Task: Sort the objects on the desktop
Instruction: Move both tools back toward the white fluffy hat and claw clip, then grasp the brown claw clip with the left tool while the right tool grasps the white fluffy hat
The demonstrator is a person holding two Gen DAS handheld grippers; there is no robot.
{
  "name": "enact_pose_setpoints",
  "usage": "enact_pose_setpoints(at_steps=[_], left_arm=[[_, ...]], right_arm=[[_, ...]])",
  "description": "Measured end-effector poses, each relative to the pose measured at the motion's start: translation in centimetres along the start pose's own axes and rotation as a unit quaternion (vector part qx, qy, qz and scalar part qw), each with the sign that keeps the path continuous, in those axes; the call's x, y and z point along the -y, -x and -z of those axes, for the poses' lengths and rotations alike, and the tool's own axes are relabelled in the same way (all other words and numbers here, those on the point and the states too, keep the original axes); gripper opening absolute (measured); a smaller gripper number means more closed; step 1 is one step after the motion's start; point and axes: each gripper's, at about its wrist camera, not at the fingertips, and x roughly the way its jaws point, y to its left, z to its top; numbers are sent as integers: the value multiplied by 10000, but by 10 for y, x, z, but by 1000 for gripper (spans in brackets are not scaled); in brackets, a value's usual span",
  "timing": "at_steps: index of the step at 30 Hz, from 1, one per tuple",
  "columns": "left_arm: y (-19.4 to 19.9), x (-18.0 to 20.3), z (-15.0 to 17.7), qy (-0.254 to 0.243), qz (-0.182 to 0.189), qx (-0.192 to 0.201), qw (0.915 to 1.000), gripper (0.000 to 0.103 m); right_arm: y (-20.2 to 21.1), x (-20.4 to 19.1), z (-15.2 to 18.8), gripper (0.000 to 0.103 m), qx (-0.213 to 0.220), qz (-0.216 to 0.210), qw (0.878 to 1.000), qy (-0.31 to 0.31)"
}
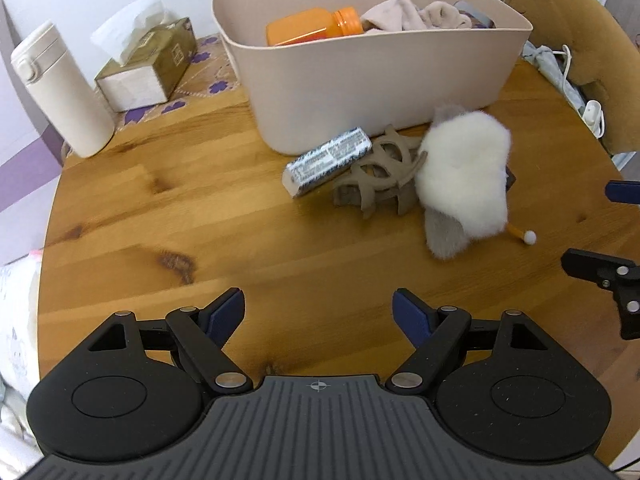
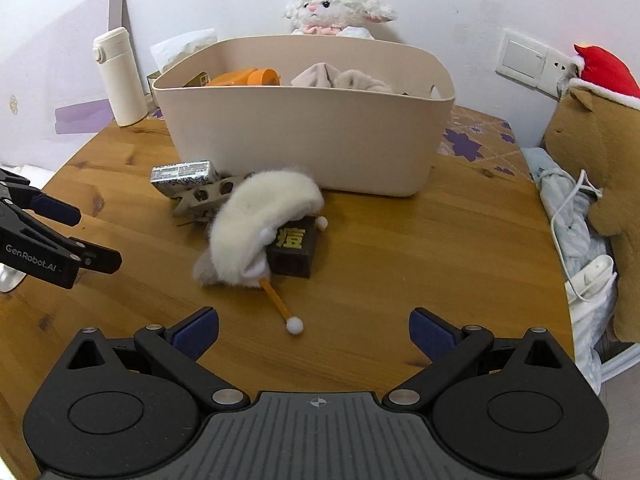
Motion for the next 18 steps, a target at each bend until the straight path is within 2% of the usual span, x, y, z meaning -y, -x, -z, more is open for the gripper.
enact_pose_setpoints(at_steps=[7, 13, 18], left_arm=[[-11, -3, -11, 40, 183, 106, 9998, 82], [-21, 0, -21, -10, 276, 288, 9992, 82], [-33, 3, -26, -22, 454, 257, 9986, 82]], right_arm=[[-19, -12, -17, 103, 135, 62, 9993, 333], [-36, -17, -31, 103, 102, 65, 9980, 614], [-50, -22, -39, 103, 17, 73, 9965, 836]])
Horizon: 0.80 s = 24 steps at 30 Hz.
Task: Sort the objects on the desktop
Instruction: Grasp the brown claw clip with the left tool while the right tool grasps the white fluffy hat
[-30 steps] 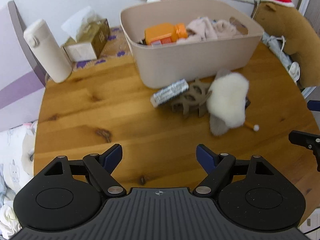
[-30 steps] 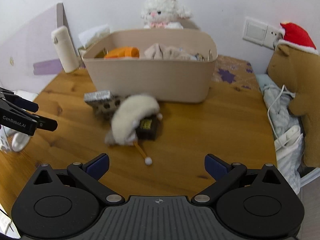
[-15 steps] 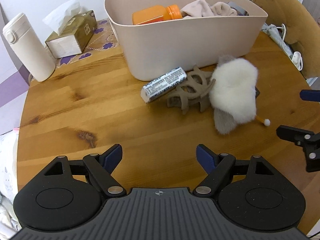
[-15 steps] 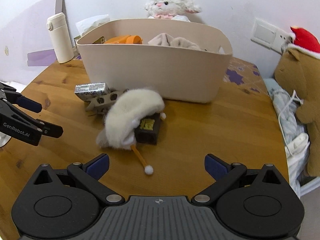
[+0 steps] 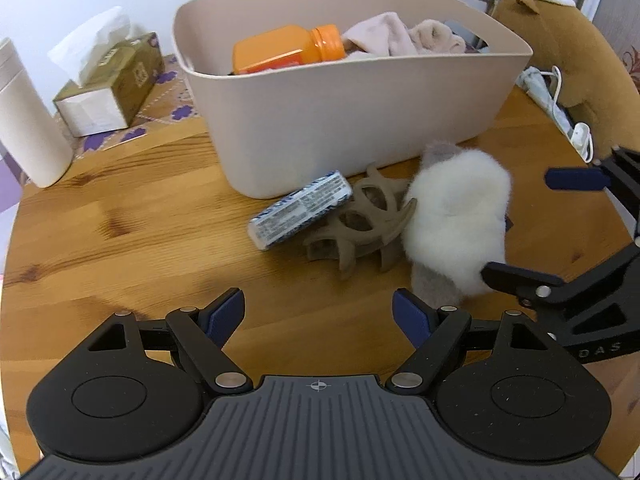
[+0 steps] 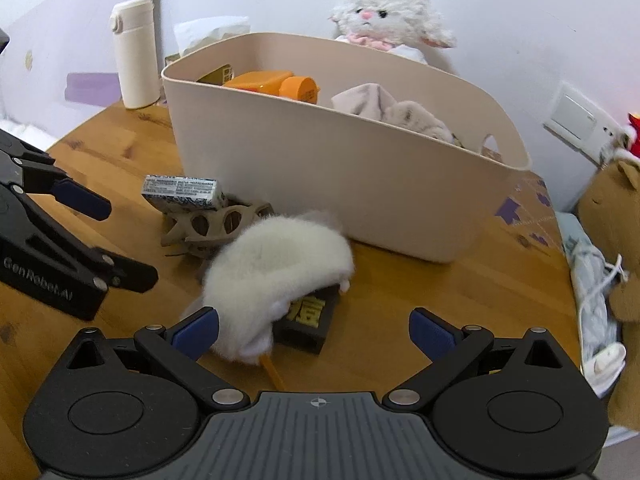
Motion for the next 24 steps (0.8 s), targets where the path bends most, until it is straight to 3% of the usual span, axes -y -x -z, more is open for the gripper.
enact_pose_setpoints(at_steps=[6, 11, 16, 24], left_arm=[[-12, 3, 3, -134, -126, -98, 9998, 82], [-18, 0, 1, 15, -241, -200, 9995, 82], [-22, 7, -4, 48, -133, -184, 9997, 82], [-30, 29, -8, -289, 63, -50, 9995, 82]], right_arm=[[-16, -2, -4, 103, -134, -99, 9998, 55], [-26, 3, -4, 103, -218, 112, 9997, -74], [-31, 21, -3, 103, -266, 337, 9980, -458], [-26, 56, 5, 103, -304, 660, 9962, -473]])
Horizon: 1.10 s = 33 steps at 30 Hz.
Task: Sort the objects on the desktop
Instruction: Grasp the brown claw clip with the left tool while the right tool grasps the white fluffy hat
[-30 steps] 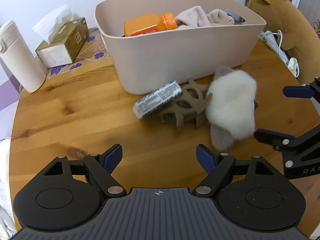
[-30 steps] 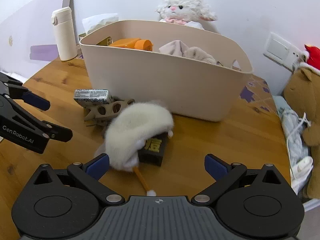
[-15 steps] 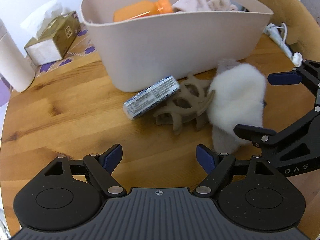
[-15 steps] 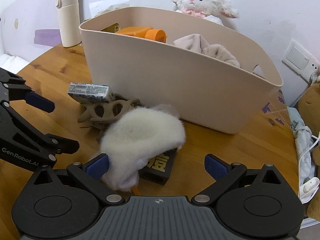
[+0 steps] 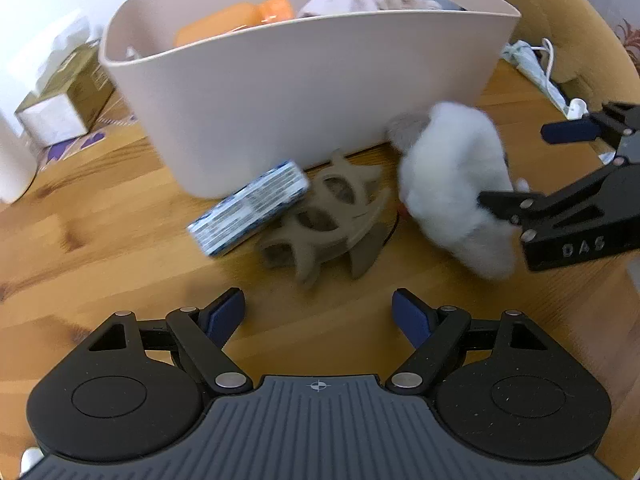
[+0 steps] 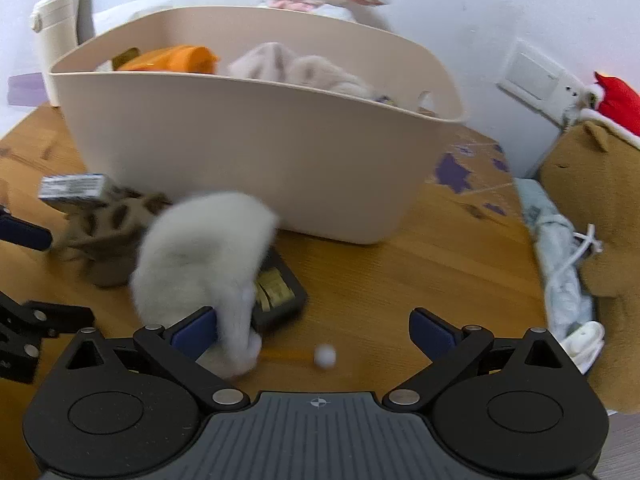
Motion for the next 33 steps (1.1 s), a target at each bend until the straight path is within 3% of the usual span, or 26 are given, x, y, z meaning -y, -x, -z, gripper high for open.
enact_pose_setpoints(at_steps=[4, 9, 16, 20, 33], left_arm=[[-7, 2, -6, 10, -4, 81, 10000, 82], [-12, 4, -14, -34, -45, 223, 9997, 82], [-21, 2, -24, -6, -1, 353, 9994, 85], [-25, 4, -26, -41, -6, 378, 9993, 89], [-26, 2, -27, -165, 53, 390, 9991, 89]], right_arm=[[5, 10, 5, 103, 40, -135, 9998, -156], [14, 8, 12, 101, 96, -632, 9976, -252], [10, -8, 11, 93, 39, -1125, 9934, -239], [12, -19, 9, 80, 90, -1209, 9925, -127], [4, -16, 11, 67, -18, -1343, 9907, -228]])
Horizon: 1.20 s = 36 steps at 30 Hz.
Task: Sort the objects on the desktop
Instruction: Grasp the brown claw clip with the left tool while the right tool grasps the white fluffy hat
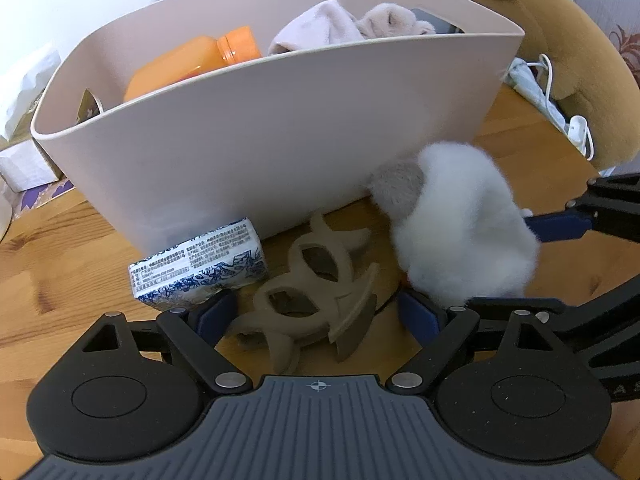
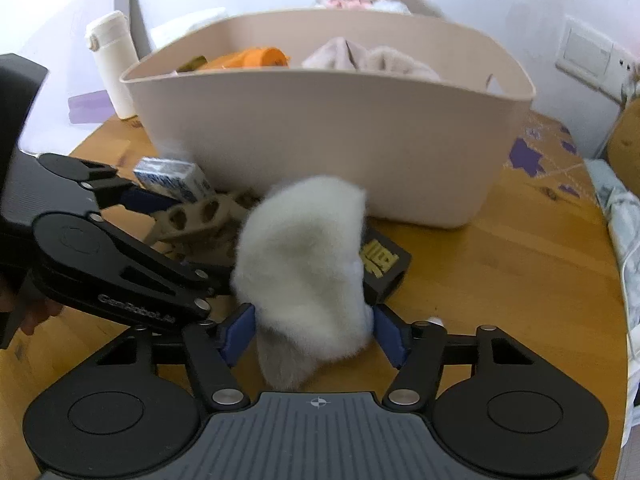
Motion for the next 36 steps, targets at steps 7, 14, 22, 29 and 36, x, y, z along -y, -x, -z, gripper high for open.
enact_pose_setpoints(at_steps=[7, 14, 22, 29, 36], left_arm=[[1, 1, -1, -41, 34, 38, 10000, 74], [9, 19, 9, -291, 148, 64, 9994, 65], [19, 30, 10, -403, 174, 130, 9990, 50], [14, 18, 4, -370, 279, -117, 9989, 60], [-2, 29, -12, -364, 276, -16, 9990, 51]], right_arm=[[0, 5, 1, 44, 35, -161, 9998, 75], [8, 5, 6, 15, -2, -298, 9995, -54], [26, 5, 16, 13, 93, -364, 9993, -91], [37, 11, 21, 13, 66, -221, 9997, -89], [39, 17, 29, 13, 52, -108, 9998, -188]])
